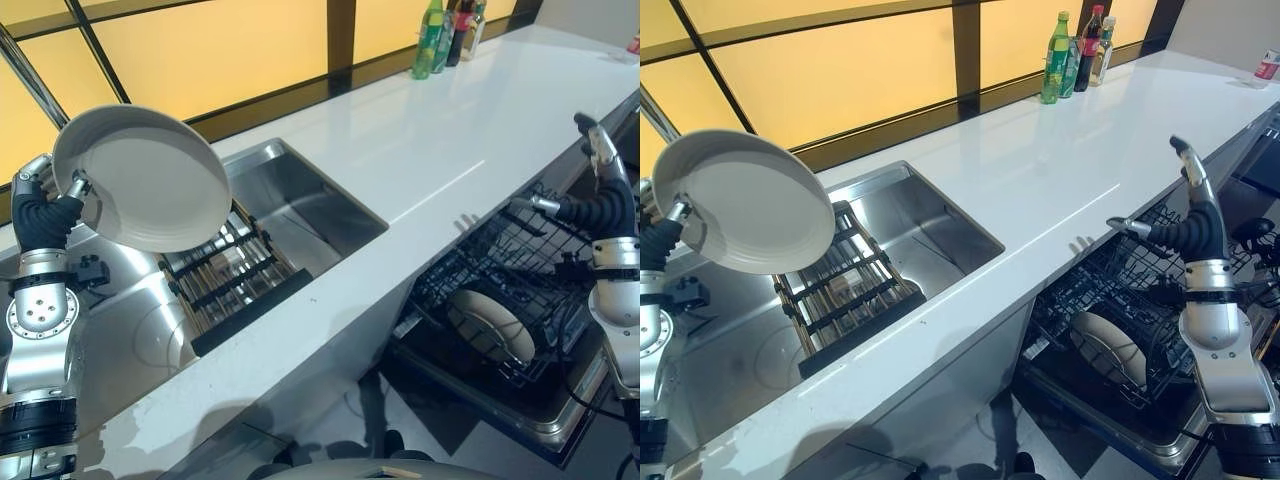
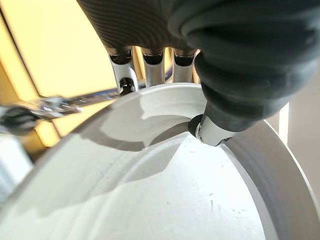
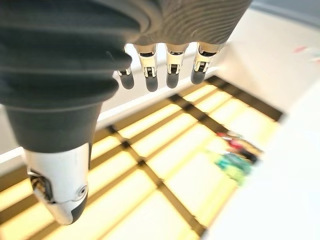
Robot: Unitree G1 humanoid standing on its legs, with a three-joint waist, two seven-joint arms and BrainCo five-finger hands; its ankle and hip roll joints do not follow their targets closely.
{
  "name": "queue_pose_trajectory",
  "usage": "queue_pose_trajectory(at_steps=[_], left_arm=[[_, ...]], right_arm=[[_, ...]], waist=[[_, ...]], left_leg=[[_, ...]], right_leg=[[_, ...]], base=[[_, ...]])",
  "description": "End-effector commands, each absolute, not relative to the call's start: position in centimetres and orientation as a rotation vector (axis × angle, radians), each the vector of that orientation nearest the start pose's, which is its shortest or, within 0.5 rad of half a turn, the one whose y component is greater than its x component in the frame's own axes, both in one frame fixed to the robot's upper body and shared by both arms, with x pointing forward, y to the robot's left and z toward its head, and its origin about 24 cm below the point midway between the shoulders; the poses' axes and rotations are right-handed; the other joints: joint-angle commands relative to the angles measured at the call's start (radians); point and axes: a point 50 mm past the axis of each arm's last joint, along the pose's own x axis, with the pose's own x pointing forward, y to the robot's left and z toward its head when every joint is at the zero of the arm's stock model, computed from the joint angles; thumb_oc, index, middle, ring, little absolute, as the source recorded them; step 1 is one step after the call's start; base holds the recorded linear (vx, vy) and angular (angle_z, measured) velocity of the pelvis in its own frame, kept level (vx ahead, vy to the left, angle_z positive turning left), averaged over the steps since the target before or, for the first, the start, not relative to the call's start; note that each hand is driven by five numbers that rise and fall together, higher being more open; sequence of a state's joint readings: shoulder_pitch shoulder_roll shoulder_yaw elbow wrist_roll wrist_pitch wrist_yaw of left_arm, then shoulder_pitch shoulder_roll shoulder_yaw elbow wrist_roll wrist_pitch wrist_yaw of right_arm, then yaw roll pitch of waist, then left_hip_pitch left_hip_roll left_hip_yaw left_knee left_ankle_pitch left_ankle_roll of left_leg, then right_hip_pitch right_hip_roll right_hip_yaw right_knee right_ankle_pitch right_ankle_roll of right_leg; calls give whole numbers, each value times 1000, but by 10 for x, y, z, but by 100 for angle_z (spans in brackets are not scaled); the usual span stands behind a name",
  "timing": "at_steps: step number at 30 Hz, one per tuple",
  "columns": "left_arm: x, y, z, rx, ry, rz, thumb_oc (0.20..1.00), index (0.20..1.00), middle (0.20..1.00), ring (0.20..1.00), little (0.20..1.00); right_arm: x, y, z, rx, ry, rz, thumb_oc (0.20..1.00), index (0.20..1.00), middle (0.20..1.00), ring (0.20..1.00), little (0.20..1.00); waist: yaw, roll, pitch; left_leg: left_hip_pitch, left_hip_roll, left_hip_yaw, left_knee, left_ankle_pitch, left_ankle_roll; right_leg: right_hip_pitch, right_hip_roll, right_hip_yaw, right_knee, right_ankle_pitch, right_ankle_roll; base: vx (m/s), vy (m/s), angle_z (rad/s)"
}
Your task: Pick up plates and place into dishwasher.
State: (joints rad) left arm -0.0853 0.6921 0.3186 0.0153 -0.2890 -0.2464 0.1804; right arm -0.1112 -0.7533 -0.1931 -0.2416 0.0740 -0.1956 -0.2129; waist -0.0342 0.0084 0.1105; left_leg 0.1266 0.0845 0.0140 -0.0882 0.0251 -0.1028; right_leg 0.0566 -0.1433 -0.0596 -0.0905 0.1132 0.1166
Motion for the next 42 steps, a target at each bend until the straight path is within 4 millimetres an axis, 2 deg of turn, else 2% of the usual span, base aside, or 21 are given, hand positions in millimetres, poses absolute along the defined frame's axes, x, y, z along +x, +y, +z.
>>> queue_pose_trajectory(at_steps=[1,6,9,11,13,19,27,36,37,38,39,40,42], left_arm=[[255,298,213,370,-692,325,200,200,200,200,200],[261,270,212,328,-736,236,200,200,200,200,200],[268,241,212,316,-775,144,200,200,200,200,200],[270,231,212,319,-786,106,200,200,200,200,200],[274,212,211,310,-795,34,200,200,200,200,200],[280,185,208,253,-786,-57,200,200,200,200,200],[272,165,213,275,-855,-92,200,200,200,200,200],[267,159,215,248,-884,-85,200,200,200,200,200],[267,159,214,247,-886,-80,200,200,200,200,200],[267,159,214,252,-889,-78,200,200,200,200,200],[266,159,214,255,-893,-76,200,200,200,200,200],[266,159,214,257,-894,-79,200,200,200,200,200],[266,160,214,261,-891,-74,200,200,200,200,200]], right_arm=[[241,-231,253,-540,-894,-31,1000,1000,1000,1000,1000],[248,-194,248,-445,-868,194,1000,1000,1000,1000,1000],[254,-157,242,-350,-831,382,1000,1000,1000,1000,1000],[256,-143,240,-330,-823,447,1000,1000,1000,1000,1000],[256,-119,237,-260,-791,569,1000,1000,1000,1000,1000],[257,-77,231,-162,-740,720,1000,1000,1000,1000,1000],[254,-53,229,-91,-689,773,1000,1000,1000,1000,1000],[254,-41,219,-87,-581,817,1000,1000,1000,1000,1000],[256,-40,215,-105,-540,821,602,602,602,602,602],[257,-40,213,-115,-528,815,485,485,485,485,485],[260,-40,210,-127,-507,809,269,269,269,269,269],[263,-41,206,-144,-470,811,200,200,200,200,200],[264,-42,202,-157,-438,819,200,200,200,200,200]], waist=[[38,-19,-72],[52,-22,-83],[68,-27,-85],[73,-28,-85],[83,-30,-86],[104,-34,-91],[117,-36,-92],[127,-40,-88],[128,-42,-89],[128,-42,-89],[128,-42,-88],[128,-43,-87],[128,-43,-88]], left_leg=[[-56,-4,-23,36,-27,8],[-59,-7,-33,33,-21,10],[-57,-10,-41,31,-19,12],[-56,-11,-43,32,-19,12],[-57,-11,-45,35,-19,12],[-56,-10,-48,33,-16,13],[-60,-9,-54,37,-15,13],[-60,-8,-60,29,-12,11],[-61,-8,-61,29,-12,10],[-60,-8,-61,29,-11,10],[-60,-7,-61,29,-11,9],[-61,-7,-60,29,-9,8],[-60,-6,-59,28,-9,7]], right_leg=[[15,-24,-32,69,-98,35],[19,-23,-39,69,-98,31],[27,-24,-49,68,-99,28],[29,-24,-54,68,-99,27],[33,-26,-61,69,-101,26],[42,-29,-78,66,-102,25],[43,-28,-76,62,-101,22],[48,-29,-86,54,-99,23],[47,-29,-86,53,-98,23],[48,-29,-86,52,-98,23],[48,-29,-86,52,-97,23],[47,-30,-86,51,-95,24],[47,-31,-87,51,-95,25]], base=[[-18,10,6],[-17,3,4],[-6,-8,4],[-18,-7,5],[-23,-2,8],[-7,-1,5],[0,0,0],[0,0,0],[0,0,0],[0,0,0],[0,0,0],[0,0,0],[0,0,0]])
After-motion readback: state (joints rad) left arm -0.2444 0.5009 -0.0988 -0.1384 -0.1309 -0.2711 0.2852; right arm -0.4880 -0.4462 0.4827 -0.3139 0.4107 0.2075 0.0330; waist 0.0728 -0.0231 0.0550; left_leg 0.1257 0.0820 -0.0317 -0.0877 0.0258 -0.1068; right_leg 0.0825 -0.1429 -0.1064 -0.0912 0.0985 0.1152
